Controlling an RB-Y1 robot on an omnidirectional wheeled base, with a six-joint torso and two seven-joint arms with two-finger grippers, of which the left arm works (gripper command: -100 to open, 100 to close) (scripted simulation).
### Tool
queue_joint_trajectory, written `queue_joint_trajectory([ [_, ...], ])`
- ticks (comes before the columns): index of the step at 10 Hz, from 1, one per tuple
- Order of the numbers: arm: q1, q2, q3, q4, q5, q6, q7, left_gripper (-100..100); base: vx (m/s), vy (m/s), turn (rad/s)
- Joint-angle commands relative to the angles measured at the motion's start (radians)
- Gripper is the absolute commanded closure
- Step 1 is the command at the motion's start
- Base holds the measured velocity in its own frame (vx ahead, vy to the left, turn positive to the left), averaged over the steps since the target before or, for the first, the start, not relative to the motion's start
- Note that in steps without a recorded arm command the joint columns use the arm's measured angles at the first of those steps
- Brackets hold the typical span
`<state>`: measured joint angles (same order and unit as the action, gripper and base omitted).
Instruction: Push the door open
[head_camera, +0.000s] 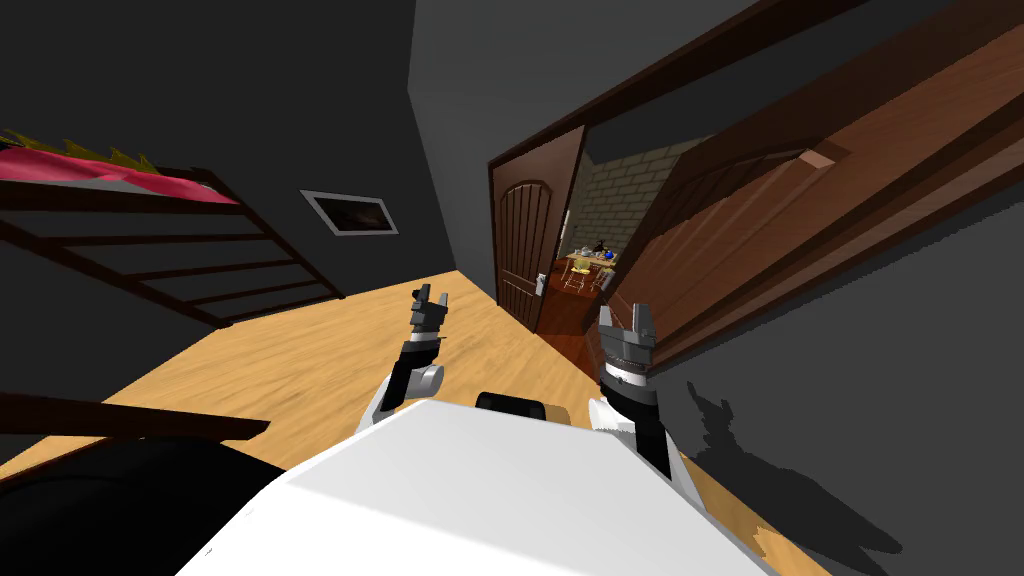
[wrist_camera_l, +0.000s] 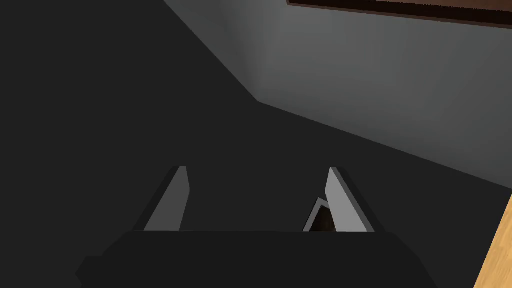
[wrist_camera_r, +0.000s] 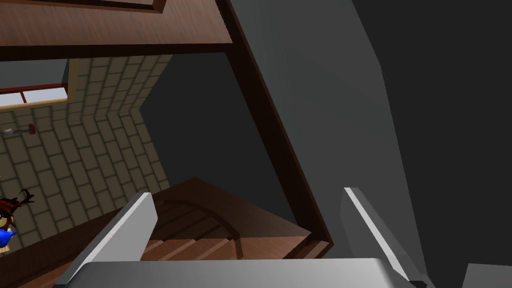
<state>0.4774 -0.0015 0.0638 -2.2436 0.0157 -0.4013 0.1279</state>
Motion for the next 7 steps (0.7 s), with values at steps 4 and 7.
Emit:
queue_joint_trajectory([
  [4, -0.047, 0.026, -0.038, 0.094, -0.005, 0.012, 0.002, -100, 0.154, -0.003, -0.101],
  [7, -0.071, 0.037, -0.057, 0.142, -0.007, 0.019, 0.003, -100, 0.133, 0.011, -0.073],
])
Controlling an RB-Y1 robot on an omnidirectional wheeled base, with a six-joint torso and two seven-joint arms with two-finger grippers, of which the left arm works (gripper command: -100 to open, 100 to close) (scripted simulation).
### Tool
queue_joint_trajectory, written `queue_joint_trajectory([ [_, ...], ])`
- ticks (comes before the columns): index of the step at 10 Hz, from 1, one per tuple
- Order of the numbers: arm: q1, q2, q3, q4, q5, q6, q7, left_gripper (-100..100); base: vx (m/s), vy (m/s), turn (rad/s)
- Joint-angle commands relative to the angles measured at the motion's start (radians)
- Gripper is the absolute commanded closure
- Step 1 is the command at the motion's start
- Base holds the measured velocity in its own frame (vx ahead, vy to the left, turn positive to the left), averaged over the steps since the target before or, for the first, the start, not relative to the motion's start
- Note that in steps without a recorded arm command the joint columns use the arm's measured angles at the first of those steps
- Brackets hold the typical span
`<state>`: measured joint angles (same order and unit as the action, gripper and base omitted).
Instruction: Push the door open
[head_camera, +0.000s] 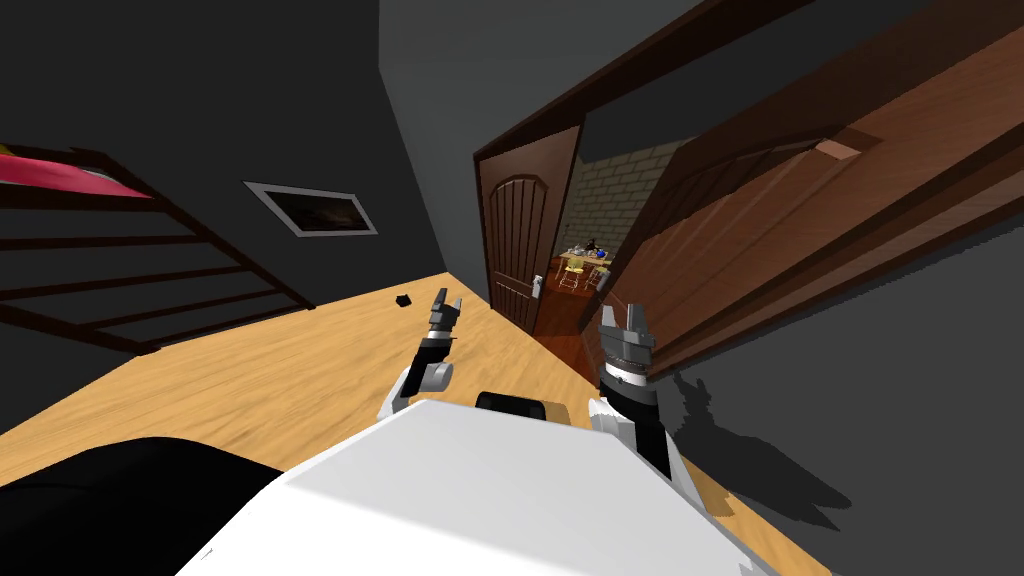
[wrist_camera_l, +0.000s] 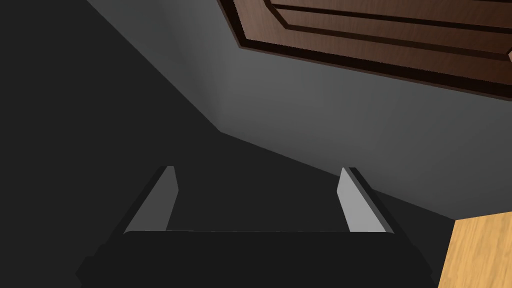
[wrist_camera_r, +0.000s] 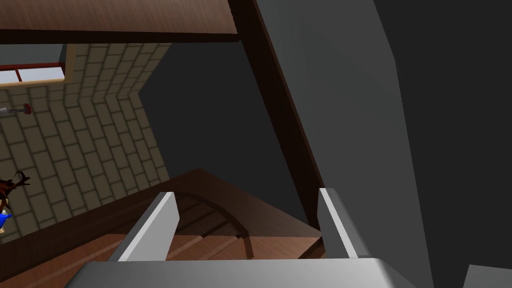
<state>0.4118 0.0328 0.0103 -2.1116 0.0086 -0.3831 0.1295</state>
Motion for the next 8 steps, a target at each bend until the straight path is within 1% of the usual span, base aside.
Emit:
queue_joint_trajectory([
  [1, -0.014, 0.007, -0.011, 0.028, -0.001, 0.003, 0.001, -100, 0.099, 0.007, -0.077],
  [8, -0.085, 0.033, -0.068, 0.170, -0.009, 0.022, 0.004, -100, 0.098, 0.008, -0.088],
])
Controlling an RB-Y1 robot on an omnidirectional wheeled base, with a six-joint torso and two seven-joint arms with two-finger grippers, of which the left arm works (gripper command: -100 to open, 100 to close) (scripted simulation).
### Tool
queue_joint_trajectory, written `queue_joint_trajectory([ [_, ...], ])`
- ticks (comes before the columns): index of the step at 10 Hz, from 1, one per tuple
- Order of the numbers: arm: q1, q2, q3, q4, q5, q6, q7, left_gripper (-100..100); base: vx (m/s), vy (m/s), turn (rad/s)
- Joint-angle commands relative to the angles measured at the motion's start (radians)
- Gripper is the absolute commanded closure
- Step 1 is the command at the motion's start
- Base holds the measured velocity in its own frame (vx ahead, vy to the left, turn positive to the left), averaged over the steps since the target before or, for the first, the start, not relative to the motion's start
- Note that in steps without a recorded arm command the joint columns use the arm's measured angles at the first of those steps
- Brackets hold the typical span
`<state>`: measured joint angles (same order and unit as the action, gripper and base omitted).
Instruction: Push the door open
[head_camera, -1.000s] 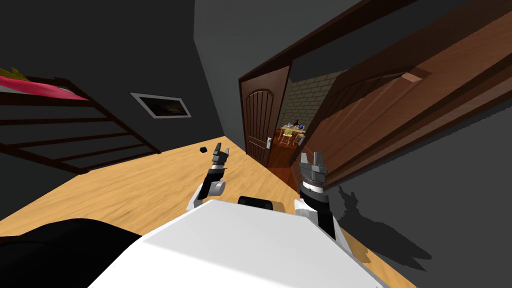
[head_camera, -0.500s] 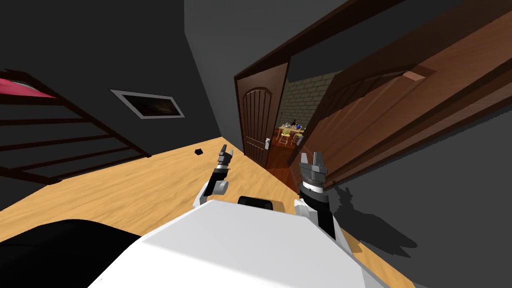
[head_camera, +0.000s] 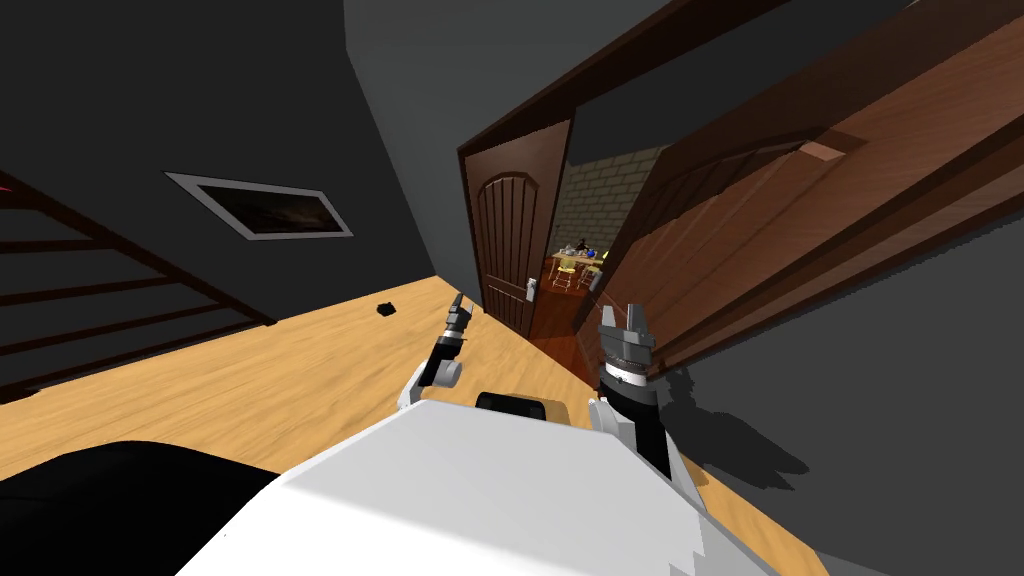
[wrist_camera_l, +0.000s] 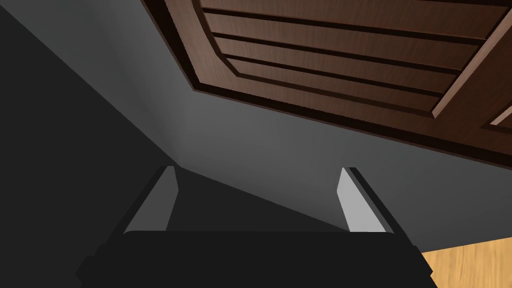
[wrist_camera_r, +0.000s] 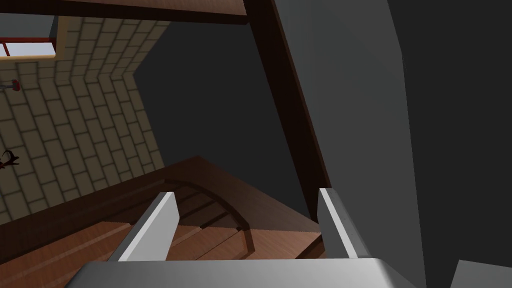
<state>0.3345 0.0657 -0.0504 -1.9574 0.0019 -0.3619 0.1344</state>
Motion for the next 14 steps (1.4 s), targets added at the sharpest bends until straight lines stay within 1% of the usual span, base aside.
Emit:
queue_joint_trajectory([
  [1, -0.019, 0.003, -0.016, 0.038, -0.003, 0.003, -0.001, -100, 0.094, 0.012, -0.105],
  [4, -0.052, 0.013, -0.043, 0.105, -0.007, 0.012, 0.001, -100, 0.094, 0.008, -0.099],
  [5, -0.052, 0.013, -0.043, 0.105, -0.007, 0.012, 0.001, -100, 0.060, 0.012, -0.038],
  [9, -0.098, 0.025, -0.080, 0.197, -0.011, 0.024, 0.002, -100, 0.083, 0.019, -0.096],
  [10, -0.098, 0.025, -0.080, 0.197, -0.011, 0.024, 0.002, -100, 0.058, 0.012, -0.031],
  [14, -0.143, 0.036, -0.116, 0.287, -0.016, 0.036, 0.004, -100, 0.084, 0.011, -0.090],
])
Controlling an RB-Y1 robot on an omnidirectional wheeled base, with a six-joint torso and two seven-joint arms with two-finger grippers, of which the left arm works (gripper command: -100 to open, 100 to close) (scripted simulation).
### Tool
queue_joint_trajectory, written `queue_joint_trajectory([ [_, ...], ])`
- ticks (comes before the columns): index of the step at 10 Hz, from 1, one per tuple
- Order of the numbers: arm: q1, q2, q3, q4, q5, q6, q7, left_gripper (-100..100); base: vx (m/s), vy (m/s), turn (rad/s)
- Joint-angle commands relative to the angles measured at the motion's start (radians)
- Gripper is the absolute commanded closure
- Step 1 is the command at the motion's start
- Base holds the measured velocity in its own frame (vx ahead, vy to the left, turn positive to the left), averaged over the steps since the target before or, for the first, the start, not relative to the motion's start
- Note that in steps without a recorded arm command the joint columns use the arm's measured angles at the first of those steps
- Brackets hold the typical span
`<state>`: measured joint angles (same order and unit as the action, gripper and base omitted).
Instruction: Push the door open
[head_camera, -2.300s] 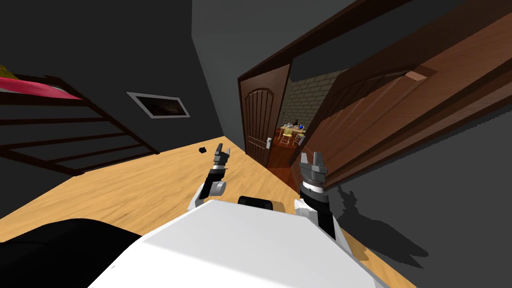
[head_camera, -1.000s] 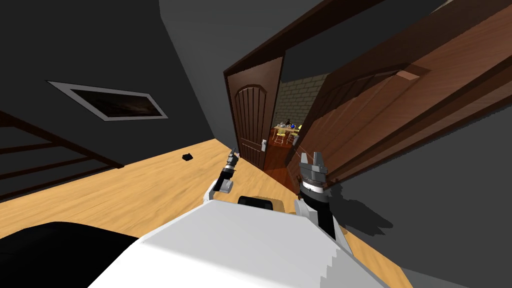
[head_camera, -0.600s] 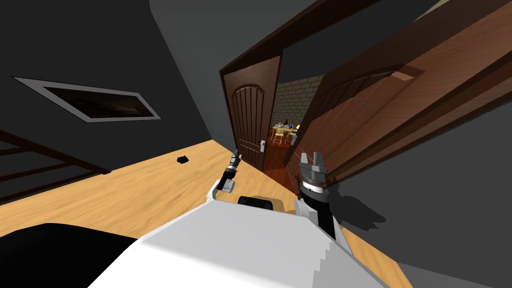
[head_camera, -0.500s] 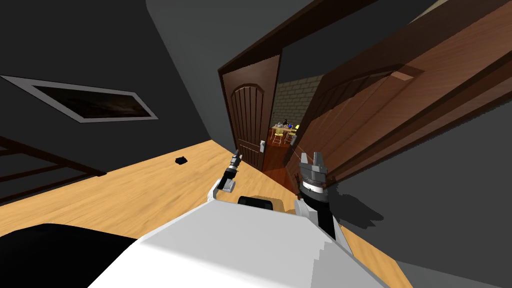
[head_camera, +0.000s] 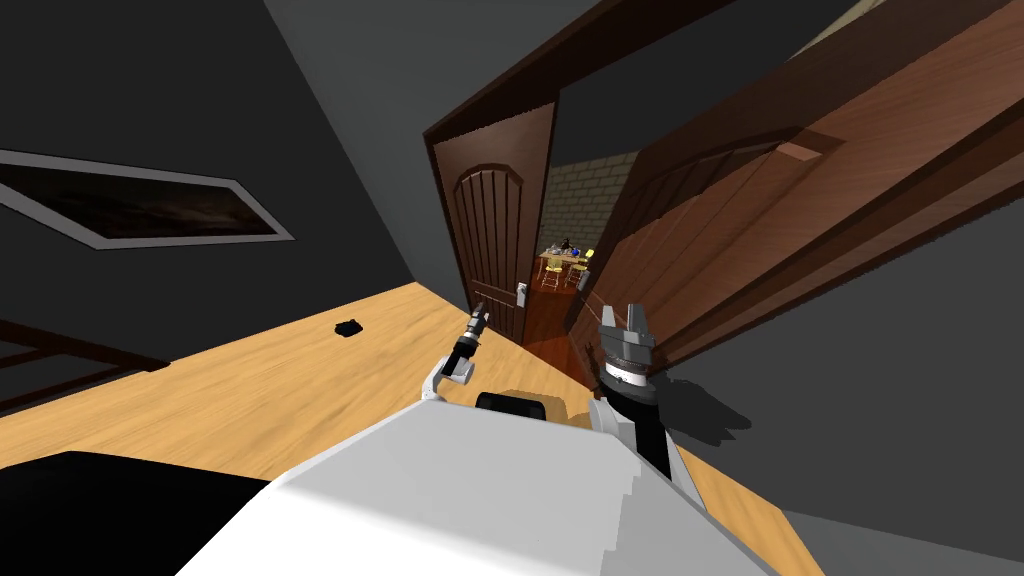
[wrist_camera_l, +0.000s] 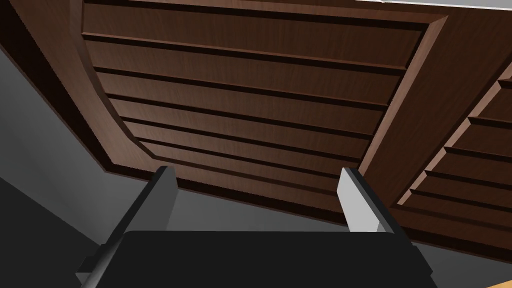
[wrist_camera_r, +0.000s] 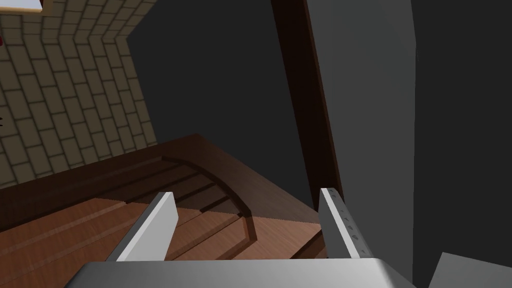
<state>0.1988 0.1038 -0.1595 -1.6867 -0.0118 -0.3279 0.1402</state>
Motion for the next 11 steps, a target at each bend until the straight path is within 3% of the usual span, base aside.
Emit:
queue_joint_trajectory([
  [1, -0.018, 0.000, -0.016, 0.038, -0.003, 0.005, -0.002, -100, 0.109, 0.019, -0.102],
  [11, -0.113, 0.018, -0.092, 0.227, -0.013, 0.030, 0.002, -100, 0.093, 0.031, -0.085],
])
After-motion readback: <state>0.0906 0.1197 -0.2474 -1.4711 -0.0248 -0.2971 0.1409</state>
